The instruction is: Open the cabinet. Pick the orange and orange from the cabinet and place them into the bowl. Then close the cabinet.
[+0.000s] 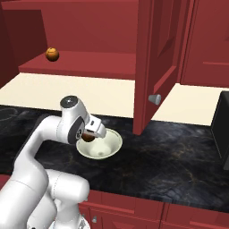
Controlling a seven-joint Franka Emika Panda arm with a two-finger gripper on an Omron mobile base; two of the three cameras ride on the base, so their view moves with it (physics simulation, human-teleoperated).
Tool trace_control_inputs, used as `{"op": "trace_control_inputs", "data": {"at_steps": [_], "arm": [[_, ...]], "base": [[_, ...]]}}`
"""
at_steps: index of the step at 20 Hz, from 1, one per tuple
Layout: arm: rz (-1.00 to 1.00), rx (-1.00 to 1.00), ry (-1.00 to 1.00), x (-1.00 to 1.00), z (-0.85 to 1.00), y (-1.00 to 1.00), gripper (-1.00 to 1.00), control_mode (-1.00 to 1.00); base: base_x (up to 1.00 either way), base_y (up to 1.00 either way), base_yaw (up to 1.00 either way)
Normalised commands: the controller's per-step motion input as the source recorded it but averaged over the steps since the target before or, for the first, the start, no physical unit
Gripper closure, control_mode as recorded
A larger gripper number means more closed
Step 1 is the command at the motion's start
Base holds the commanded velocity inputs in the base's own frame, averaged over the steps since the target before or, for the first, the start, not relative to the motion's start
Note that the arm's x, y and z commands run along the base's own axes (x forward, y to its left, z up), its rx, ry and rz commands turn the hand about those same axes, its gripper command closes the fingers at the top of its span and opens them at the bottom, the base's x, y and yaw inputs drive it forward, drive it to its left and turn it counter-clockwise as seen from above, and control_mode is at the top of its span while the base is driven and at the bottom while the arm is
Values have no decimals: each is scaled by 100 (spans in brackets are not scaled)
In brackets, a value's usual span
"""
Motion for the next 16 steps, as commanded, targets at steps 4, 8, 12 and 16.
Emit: {"op": "trace_control_inputs", "data": {"at_steps": [4, 8, 12, 16], "arm": [[0, 0, 7, 13, -15, 0, 100, -100], [0, 0, 7, 14, -13, 0, 100, -100], [0, 0, 3, 17, -16, 0, 100, -100], [0, 0, 0, 21, -22, 0, 100, -100]], "base": [[0, 0, 0], [0, 0, 0], [0, 0, 0], [0, 0, 0]]}}
